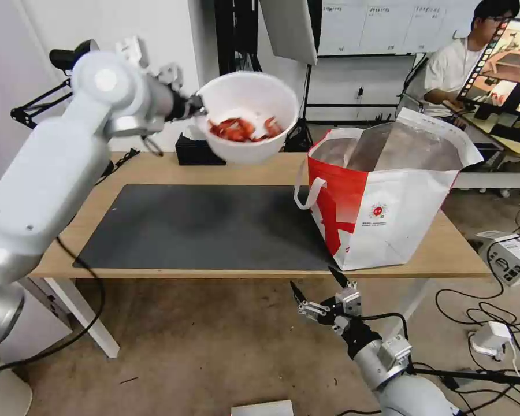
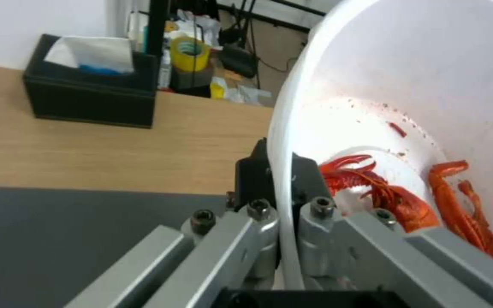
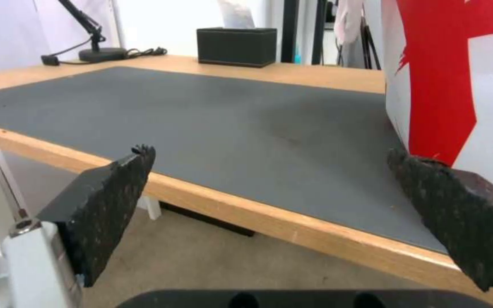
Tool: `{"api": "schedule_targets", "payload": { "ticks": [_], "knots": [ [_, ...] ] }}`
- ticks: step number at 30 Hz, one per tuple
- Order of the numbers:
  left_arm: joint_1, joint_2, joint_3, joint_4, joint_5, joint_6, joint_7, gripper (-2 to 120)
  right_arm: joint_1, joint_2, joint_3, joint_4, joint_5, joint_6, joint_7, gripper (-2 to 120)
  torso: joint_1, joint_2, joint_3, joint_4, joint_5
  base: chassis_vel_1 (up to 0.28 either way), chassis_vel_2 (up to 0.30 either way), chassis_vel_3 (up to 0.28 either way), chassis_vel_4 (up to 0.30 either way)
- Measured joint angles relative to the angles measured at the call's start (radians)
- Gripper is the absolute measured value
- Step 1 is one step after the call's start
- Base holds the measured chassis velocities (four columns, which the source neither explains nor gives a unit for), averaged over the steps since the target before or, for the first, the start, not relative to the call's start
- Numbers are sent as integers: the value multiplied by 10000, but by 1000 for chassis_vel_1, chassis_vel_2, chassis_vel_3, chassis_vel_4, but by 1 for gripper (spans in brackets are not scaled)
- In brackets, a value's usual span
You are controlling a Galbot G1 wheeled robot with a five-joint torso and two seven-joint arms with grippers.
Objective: Pick up the trash from the table and place it into the takeout bag.
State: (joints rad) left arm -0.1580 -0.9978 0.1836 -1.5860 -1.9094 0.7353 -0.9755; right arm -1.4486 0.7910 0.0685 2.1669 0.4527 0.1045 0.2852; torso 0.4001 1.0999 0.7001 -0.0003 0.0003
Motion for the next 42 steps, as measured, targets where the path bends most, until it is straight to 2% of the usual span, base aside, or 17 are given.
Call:
{"api": "schedule_targets", "payload": {
  "ticks": [15, 22, 42],
  "knots": [
    [-431, -408, 391, 173, -2, -12, 3, 0, 0, 0, 0, 0, 0, 0, 0, 100, -1, 0, 0, 3, -3, 0, 0, 0, 0],
    [-604, -830, 482, 321, 7, -137, -4, 0, 0, 0, 0, 0, 0, 0, 0, 100, -1, 2, 0, 3, -3, 0, 0, 0, 0],
    [-911, -2796, 630, 1377, 619, -267, -276, 0, 0, 0, 0, 0, 0, 0, 0, 100, -1, 2, -1, 3, -2, 0, 0, 0, 0]
  ]
}}
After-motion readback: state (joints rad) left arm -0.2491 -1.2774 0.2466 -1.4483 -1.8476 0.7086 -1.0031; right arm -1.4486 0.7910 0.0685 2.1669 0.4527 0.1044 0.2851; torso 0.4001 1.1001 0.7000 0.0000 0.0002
